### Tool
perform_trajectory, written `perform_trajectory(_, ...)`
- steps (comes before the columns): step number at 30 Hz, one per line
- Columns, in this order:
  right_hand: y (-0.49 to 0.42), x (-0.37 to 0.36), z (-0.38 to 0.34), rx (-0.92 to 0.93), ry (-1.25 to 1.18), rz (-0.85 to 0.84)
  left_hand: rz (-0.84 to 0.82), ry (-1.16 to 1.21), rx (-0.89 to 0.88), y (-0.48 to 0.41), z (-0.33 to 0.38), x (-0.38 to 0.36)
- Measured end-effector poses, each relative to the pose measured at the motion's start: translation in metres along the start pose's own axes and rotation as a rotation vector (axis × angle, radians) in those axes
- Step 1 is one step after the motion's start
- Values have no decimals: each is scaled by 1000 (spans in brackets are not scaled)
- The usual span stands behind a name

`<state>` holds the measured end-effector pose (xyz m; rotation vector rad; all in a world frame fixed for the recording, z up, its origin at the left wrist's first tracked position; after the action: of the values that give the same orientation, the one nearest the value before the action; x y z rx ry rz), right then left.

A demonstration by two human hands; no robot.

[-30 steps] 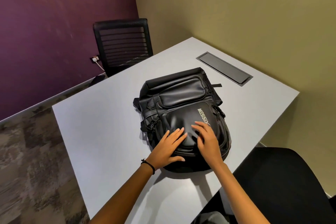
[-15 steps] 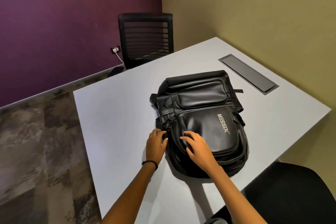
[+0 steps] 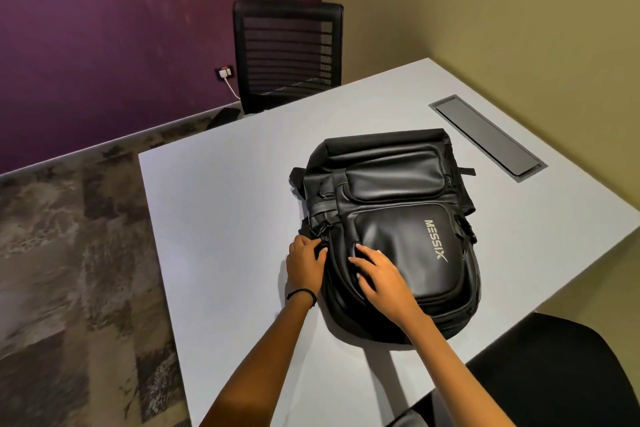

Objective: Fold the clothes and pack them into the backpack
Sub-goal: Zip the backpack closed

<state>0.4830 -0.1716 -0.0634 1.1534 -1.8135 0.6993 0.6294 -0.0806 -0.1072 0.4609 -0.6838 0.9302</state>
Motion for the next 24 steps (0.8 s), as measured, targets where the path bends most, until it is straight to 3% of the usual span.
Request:
perform_trajectory(6,-2,3,1,-4,-12,-24,35,33,18,-7,1,2)
perform_trajectory(15,-2,7,0,1,-10,-61,-194,-290,-111,-9,7,1)
perform_trajectory(24,-5,8,0,-32,-15,-120,-319,-300,-224,-2,16,28)
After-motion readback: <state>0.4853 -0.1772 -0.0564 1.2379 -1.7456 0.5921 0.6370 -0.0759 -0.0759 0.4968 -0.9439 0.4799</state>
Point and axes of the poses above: each hand's wrist, its own y-axis away from the middle knuckle, its own x-axis out of the back of the hand, z = x × y, the point moved 4 cm from there along -y, towards the middle knuckle, and after that the axes turned 2 degrees about y, right-handed, at the moved point
